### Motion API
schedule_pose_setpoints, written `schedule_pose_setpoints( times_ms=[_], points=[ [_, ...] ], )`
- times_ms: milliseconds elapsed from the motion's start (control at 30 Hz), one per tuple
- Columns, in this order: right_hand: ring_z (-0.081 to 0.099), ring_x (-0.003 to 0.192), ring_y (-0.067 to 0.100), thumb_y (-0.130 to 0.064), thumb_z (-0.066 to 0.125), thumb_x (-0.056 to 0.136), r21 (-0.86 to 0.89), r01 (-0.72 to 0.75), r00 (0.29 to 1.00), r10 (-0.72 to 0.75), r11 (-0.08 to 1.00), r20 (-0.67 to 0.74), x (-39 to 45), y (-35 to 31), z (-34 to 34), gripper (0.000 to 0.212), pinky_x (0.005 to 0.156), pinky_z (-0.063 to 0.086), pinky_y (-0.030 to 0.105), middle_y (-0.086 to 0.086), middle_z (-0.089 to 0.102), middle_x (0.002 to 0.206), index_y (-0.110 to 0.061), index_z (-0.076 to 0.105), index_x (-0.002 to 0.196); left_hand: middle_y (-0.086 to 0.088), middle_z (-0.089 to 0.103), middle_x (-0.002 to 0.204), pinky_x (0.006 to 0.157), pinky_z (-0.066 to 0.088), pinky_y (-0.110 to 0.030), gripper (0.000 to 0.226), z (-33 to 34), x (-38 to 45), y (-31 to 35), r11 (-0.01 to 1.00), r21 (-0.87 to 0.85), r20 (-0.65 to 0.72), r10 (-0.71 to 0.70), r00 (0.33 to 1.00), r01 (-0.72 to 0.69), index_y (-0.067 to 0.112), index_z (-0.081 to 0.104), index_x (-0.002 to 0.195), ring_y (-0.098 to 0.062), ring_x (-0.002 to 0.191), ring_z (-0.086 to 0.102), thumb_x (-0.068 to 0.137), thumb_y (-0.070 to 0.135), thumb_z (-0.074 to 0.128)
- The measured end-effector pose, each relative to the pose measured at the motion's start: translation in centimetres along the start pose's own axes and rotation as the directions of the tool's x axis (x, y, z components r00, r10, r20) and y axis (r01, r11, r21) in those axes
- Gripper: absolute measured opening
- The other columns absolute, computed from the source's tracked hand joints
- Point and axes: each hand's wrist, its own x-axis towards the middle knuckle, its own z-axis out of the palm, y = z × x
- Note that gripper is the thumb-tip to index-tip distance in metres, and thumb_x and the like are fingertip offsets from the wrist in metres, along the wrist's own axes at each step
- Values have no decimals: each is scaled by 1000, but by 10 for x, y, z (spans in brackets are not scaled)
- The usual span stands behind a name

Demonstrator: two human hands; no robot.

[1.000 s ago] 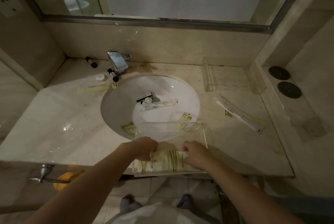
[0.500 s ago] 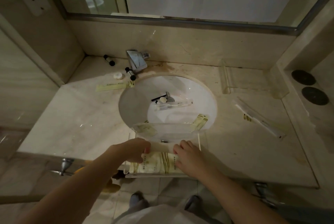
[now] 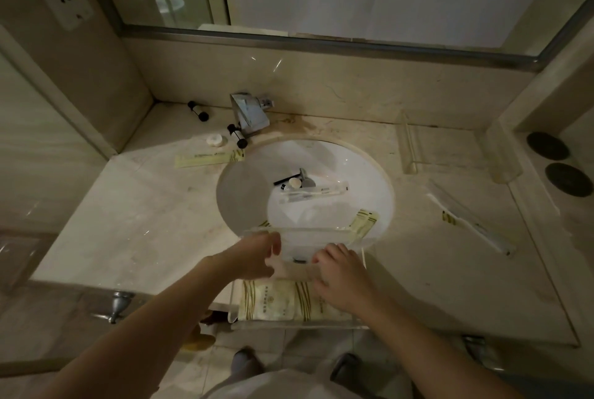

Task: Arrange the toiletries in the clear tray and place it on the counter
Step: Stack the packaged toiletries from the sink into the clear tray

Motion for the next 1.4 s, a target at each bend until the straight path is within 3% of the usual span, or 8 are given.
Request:
schedule_pose_setpoints(
  times_ms=[200, 433, 567, 700, 800, 1033, 1233, 1400],
  points=[
    [52, 88, 15, -22, 52, 88, 214, -140, 969, 179, 967, -172, 36, 7, -29, 10, 70, 46, 28, -3, 58, 94, -16, 58, 93, 1, 57, 86, 70, 38, -26, 16, -38, 29, -3, 944, -291, -269, -237, 934, 156, 19, 52, 87, -18, 80, 53, 81, 17, 67],
    [58, 80, 21, -20, 55, 85, 325, -320, 912, 382, 890, -148, 90, 44, -42, 7, 67, 49, 33, 1, 61, 87, -16, 61, 85, -3, 60, 90, 73, 40, -27, 14, -44, 77, -25, 824, -465, -207, -457, 865, 324, 14, 58, 95, -22, 84, 55, 83, 15, 63],
    [59, 89, 27, -20, 55, 84, 237, -446, 881, 471, 863, -56, 117, 82, -39, 6, 72, 48, 33, 4, 59, 93, -19, 61, 86, -6, 60, 93, 76, 44, -31, 11, -37, 106, -42, 762, -491, -105, -532, 840, 421, 15, 55, 91, -24, 88, 56, 84, 18, 63],
    [54, 104, 30, -24, 57, 84, 72, -483, 875, 481, 872, 45, 131, 117, -21, 21, 78, 45, 34, 9, 58, 109, -17, 60, 103, -10, 62, 102, 79, 44, -31, 18, -18, 128, -60, 723, -467, -8, -579, 816, 509, 10, 60, 100, -28, 99, 59, 84, 18, 63],
    [50, 110, 31, -32, 57, 85, -140, -441, 882, 457, 886, 112, 138, 133, -10, 35, 89, 43, 38, 12, 55, 119, -16, 55, 115, -13, 62, 113, 86, 47, -32, 29, 3, 142, -73, 773, -336, 53, -556, 830, 539, 8, 62, 107, -30, 104, 60, 82, 22, 64],
    [48, 113, 32, -59, 62, 71, -514, -212, 892, 379, 831, 245, 144, 142, 12, 69, 95, 40, 42, 13, 52, 126, -19, 47, 125, -15, 53, 118, 93, 48, -44, 60, 24, 159, -78, 914, 86, 149, -404, 902, 395, 11, 47, 118, -34, 109, 54, 71, 32, 77],
    [53, 107, 30, -44, 64, 77, -467, -272, 855, 434, 842, 285, 152, 135, 16, 54, 88, 43, 39, 12, 55, 119, -16, 51, 121, -13, 53, 116, 89, 51, -41, 76, 21, 159, -78, 886, 48, 252, -458, 853, 462, 10, 45, 117, -30, 105, 56, 59, 32, 88],
    [55, 100, 27, -32, 53, 84, -469, -242, 880, 396, 849, 262, 146, 142, 13, 31, 81, 45, 38, 6, 60, 110, -19, 64, 110, -10, 65, 108, 77, 48, -32, 61, 14, 155, -78, 886, 18, 286, -448, 847, 463, 6, 57, 110, -28, 100, 63, 61, 26, 86]
  ],
)
